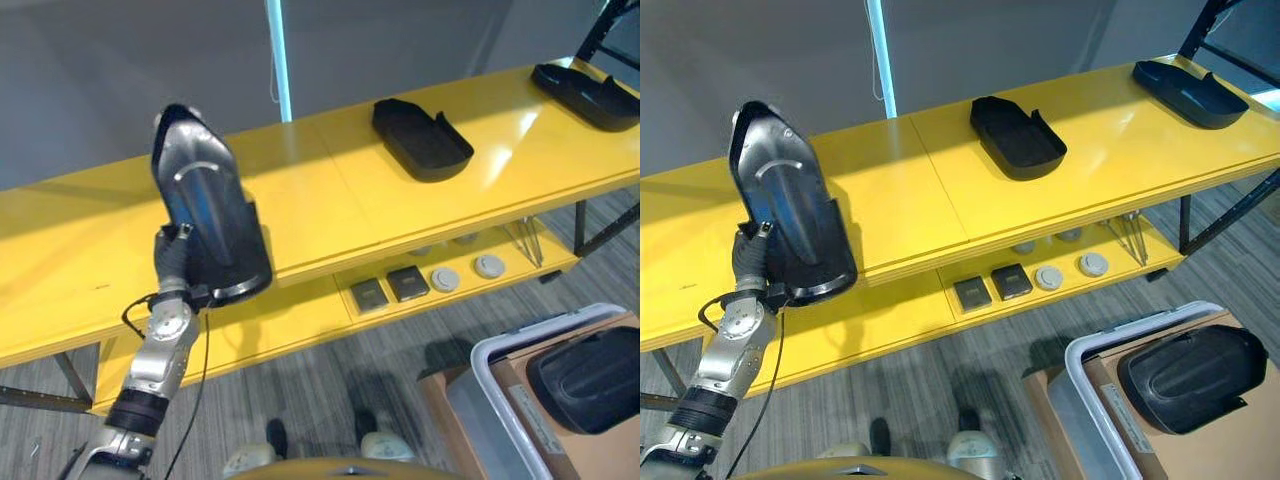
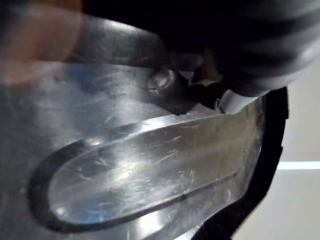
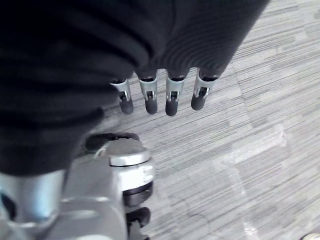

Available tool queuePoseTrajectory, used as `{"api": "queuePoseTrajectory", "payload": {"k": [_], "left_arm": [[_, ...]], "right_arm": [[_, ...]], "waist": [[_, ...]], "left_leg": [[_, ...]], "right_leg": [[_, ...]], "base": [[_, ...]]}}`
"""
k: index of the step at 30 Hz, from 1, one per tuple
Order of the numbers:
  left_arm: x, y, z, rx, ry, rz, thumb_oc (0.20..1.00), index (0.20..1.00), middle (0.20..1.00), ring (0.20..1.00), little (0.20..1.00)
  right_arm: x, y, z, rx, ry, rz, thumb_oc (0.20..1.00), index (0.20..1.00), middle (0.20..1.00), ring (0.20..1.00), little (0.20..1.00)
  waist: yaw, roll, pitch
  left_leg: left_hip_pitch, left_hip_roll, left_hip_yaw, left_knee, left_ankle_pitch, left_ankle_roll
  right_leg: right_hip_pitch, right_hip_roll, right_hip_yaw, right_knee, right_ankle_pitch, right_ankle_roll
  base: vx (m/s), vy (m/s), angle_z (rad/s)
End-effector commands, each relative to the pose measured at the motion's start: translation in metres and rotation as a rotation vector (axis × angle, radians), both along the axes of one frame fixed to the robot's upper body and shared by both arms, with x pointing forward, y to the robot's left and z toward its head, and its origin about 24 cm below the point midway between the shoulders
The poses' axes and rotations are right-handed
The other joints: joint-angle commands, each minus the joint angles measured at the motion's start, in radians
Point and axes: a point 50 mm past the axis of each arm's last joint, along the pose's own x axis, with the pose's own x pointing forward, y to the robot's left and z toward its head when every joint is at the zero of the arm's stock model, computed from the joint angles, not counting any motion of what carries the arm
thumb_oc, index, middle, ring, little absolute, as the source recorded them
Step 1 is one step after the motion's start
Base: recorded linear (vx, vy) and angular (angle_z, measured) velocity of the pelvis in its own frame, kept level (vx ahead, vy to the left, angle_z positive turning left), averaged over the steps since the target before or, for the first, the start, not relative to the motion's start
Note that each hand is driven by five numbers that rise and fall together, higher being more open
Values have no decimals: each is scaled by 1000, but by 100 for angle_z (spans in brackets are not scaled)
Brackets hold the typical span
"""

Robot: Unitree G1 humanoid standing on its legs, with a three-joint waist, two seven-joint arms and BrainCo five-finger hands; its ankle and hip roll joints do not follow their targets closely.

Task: Move parts from the plastic box to the shelf.

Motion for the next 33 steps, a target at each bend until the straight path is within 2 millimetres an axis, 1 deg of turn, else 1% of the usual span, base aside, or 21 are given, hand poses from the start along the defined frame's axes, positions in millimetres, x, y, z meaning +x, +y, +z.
{"api": "queuePoseTrajectory", "payload": {"k": [1, 2, 4, 7, 8, 9, 10, 12, 13, 14, 15, 17, 18, 22, 23, 25, 28, 29, 31, 32, 33], "left_arm": [[26, 3, 59, -46, -251, 107, 200, 200, 200, 200, 200], [39, 8, 73, -74, -289, 130, 200, 200, 200, 200, 200], [47, 11, 81, -86, -290, 127, 200, 200, 200, 200, 200], [58, 16, 90, -94, -276, 123, 200, 200, 200, 200, 200], [69, 18, 92, -145, -214, 74, 200, 200, 200, 200, 200], [70, 18, 92, -150, -210, 70, 200, 200, 200, 200, 200], [79, 20, 94, -155, -145, 18, 200, 200, 200, 200, 200], [81, 21, 95, -166, -136, 15, 200, 200, 200, 200, 200], [85, 27, 92, -159, -96, 30, 200, 200, 200, 200, 200], [90, 37, 92, -159, -39, 40, 200, 200, 200, 200, 200], [93, 49, 95, -116, 8, 59, 200, 200, 200, 200, 200], [94, 52, 97, -102, 26, 61, 200, 200, 200, 200, 200], [97, 66, 109, -30, 68, 100, 200, 200, 200, 200, 200], [99, 81, 127, 17, 100, 132, 200, 200, 200, 200, 200], [98, 89, 134, 45, 120, 152, 200, 200, 200, 200, 200], [98, 91, 138, 41, 119, 165, 200, 200, 200, 200, 200], [96, 99, 145, 12, 120, 228, 200, 200, 200, 200, 200], [96, 103, 145, 12, 126, 247, 297, 297, 297, 297, 297], [97, 103, 142, 16, 150, 249, 683, 683, 683, 683, 683], [97, 102, 142, 7, 144, 259, 1000, 1000, 1000, 1000, 1000], [97, 102, 142, -5, 140, 282, 1000, 1000, 1000, 1000, 1000]], "right_arm": [[1, 8, -2, 20, 23, 19, 1000, 1000, 1000, 1000, 1000], [12, 3, 1, 18, -6, 70, 1000, 1000, 1000, 1000, 1000], [20, 0, 3, 10, -28, 88, 1000, 1000, 1000, 1000, 1000], [31, -6, 6, -13, -58, 84, 1000, 1000, 1000, 1000, 1000], [44, -11, 10, -33, -93, 77, 1000, 1000, 1000, 1000, 1000], [45, -12, 11, -34, -95, 77, 1000, 1000, 1000, 1000, 1000], [61, -15, 16, -40, -139, 80, 1000, 1000, 1000, 1000, 1000], [64, -15, 16, -39, -148, 80, 1000, 1000, 1000, 1000, 1000], [70, -15, 18, -38, -165, 80, 1000, 1000, 1000, 1000, 1000], [78, -14, 20, -36, -190, 83, 1000, 1000, 1000, 1000, 1000], [84, -15, 23, -46, -198, 100, 1000, 1000, 1000, 1000, 1000], [86, -16, 24, -51, -197, 114, 1000, 1000, 1000, 1000, 1000], [93, -17, 27, -51, -220, 143, 1000, 1000, 1000, 1000, 1000], [101, -15, 29, -38, -253, 131, 1000, 1000, 1000, 1000, 1000], [103, -16, 31, -39, -261, 136, 1000, 1000, 1000, 1000, 1000], [105, -15, 31, -37, -266, 137, 1000, 1000, 1000, 1000, 1000], [109, -14, 32, -35, -281, 130, 1000, 1000, 1000, 1000, 1000], [110, -14, 33, -32, -289, 126, 1000, 1000, 1000, 1000, 1000], [114, -11, 33, -24, -302, 119, 1000, 1000, 1000, 1000, 1000], [116, -10, 33, -20, -312, 113, 1000, 1000, 1000, 1000, 1000], [117, -10, 34, -16, -317, 110, 1000, 1000, 1000, 1000, 1000]], "waist": [[-14, -23, -11], [-30, -19, 20], [-38, -16, 43], [-49, -13, 69], [-56, -10, 95], [-56, -10, 97], [-59, -5, 127], [-60, -4, 133], [-63, 0, 146], [-68, 5, 162], [-74, 9, 176], [-76, 9, 181], [-83, 12, 201], [-90, 11, 227], [-94, 12, 239], [-93, 10, 244], [-94, 7, 257], [-95, 5, 260], [-95, 0, 265], [-94, -1, 266], [-94, -2, 265]], "left_leg": [[-63, 14, 1, 3, -59, -4], [-89, 13, 2, -4, -51, -6], [-108, 14, 5, -4, -47, -7], [-127, 12, 10, -4, -39, -10], [-145, 8, 17, -4, -32, -10], [-146, 8, 18, -4, -31, -10], [-170, 0, 20, -4, -25, -9], [-174, -1, 20, -4, -23, -8], [-184, -6, 23, -4, -22, -6], [-196, -10, 27, -4, -16, -5], [-205, -9, 31, -4, -11, -5], [-208, -8, 33, -3, -9, -6], [-225, -6, 39, -4, -3, -7], [-241, 1, 46, -4, 2, -10], [-247, 6, 49, -4, 4, -13], [-250, 8, 50, -4, 5, -14], [-255, 13, 50, -4, 4, -14], [-255, 15, 49, -4, 4, -15], [-255, 18, 47, -4, 3, -14], [-255, 20, 45, -4, 2, -14], [-254, 20, 44, -4, 1, -14]], "right_leg": [[-12, 13, -11, 5, -79, -13], [-47, 15, 2, 6, -74, -13], [-60, 16, 9, 12, -78, -15], [-72, 19, 12, 10, -76, -18], [-89, 24, 19, 8, -73, -20], [-90, 24, 19, 8, -72, -21], [-113, 30, 27, 6, -66, -23], [-118, 32, 27, 6, -64, -24], [-127, 34, 29, 4, -62, -24], [-141, 36, 31, 5, -57, -25], [-153, 37, 33, 6, -54, -26], [-158, 37, 34, 7, -53, -26], [-176, 39, 39, 7, -48, -28], [-197, 42, 42, 7, -43, -30], [-207, 43, 42, 7, -41, -30], [-212, 44, 42, 8, -40, -31], [-221, 45, 39, 10, -40, -30], [-223, 46, 40, 10, -40, -31], [-225, 47, 40, 13, -41, -33], [-226, 47, 40, 14, -41, -33], [-226, 47, 39, 14, -41, -34]], "base": [[-141, 53, -19], [-176, 49, -23], [-152, 33, -17], [-74, 22, -5], [-78, 28, -10], [-156, 35, -21], [-106, 15, -19], [-70, 13, -11], [-39, 28, -7], [-42, 56, -9], [-20, 58, -7], [-25, 36, -6], [-62, 23, -6], [-36, 4, -7], [-28, -1, -3], [0, 0, 0], [-4, -23, 2], [4, -40, 6], [6, -44, 3], [2, -39, 3], [6, -31, 4]]}}
